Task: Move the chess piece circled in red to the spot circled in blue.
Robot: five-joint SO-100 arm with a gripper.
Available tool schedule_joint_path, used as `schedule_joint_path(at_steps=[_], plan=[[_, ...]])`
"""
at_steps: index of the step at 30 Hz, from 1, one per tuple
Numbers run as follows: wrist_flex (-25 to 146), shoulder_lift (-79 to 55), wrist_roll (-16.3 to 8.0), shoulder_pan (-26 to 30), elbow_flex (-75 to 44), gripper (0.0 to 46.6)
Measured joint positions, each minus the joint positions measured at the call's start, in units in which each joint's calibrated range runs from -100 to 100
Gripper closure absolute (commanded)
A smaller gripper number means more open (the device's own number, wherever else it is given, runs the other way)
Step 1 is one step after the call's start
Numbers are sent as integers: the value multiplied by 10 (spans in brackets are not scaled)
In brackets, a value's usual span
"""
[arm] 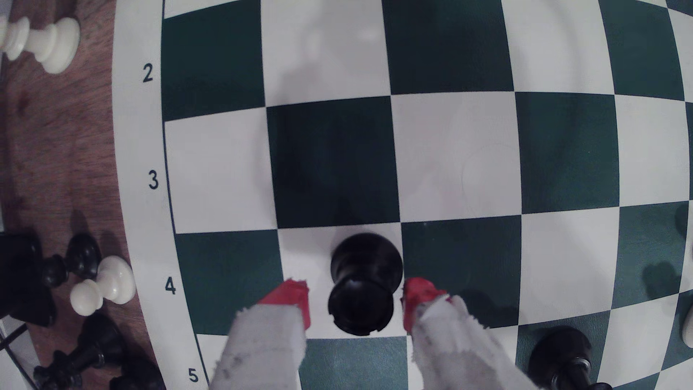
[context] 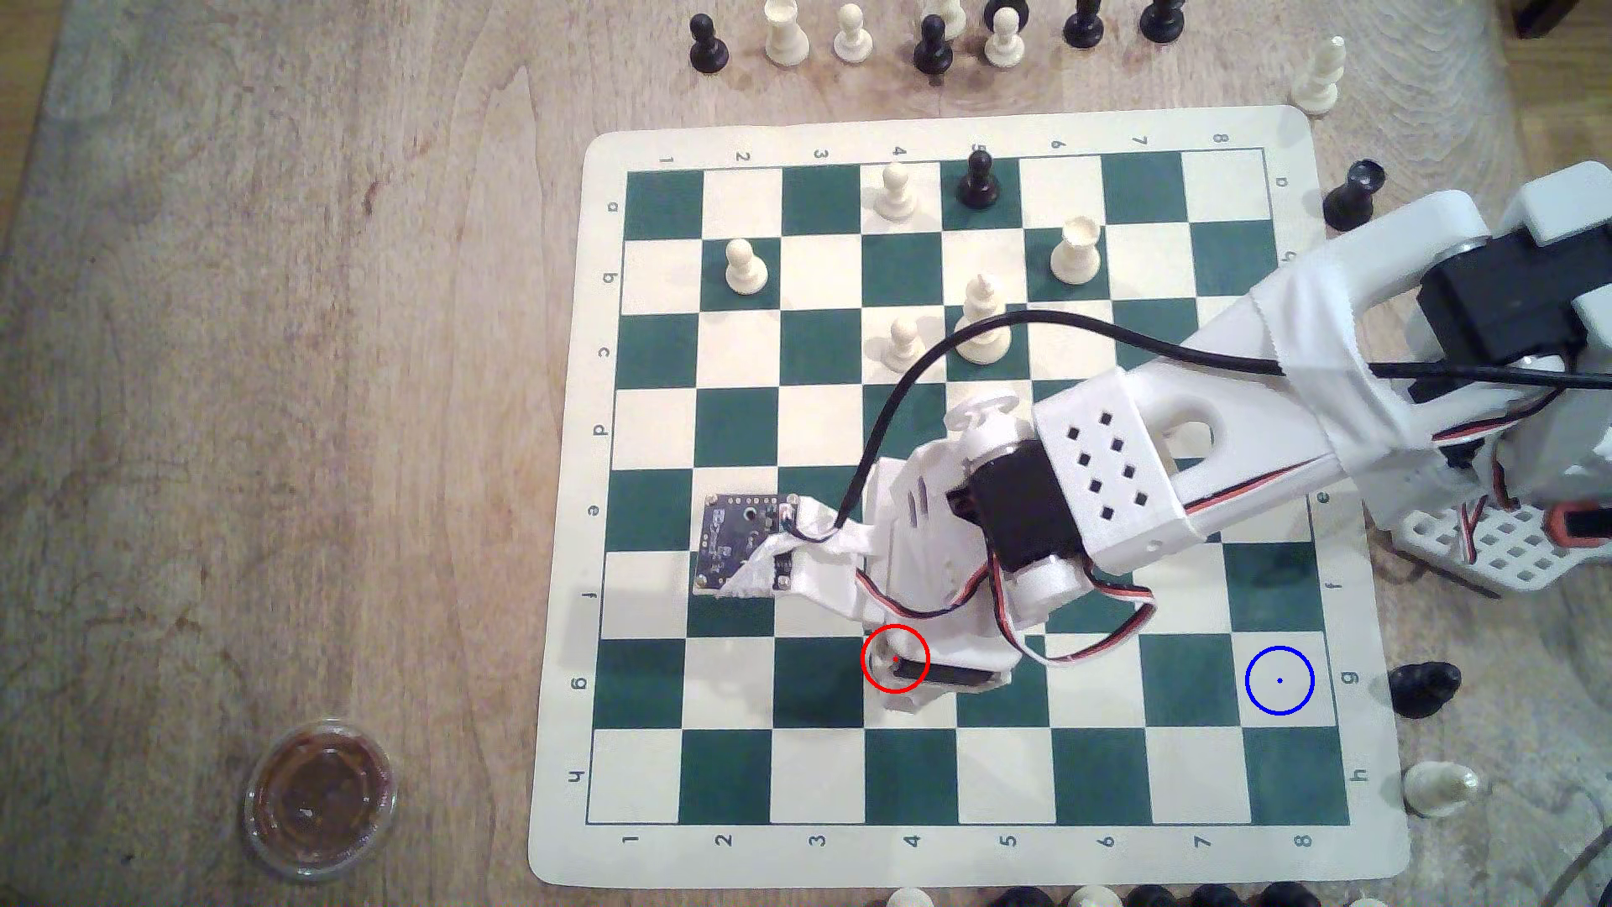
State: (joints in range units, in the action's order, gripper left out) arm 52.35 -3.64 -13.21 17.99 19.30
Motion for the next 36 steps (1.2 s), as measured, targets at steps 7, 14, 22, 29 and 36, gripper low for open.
schedule_joint_path(at_steps=[7, 14, 22, 29, 36], plan=[[0, 0, 0, 4, 0, 434], [0, 0, 0, 7, 0, 464], [19, 129, 0, 23, 20, 464], [28, 336, 9, 66, 189, 464], [76, 533, 14, 100, 371, 464]])
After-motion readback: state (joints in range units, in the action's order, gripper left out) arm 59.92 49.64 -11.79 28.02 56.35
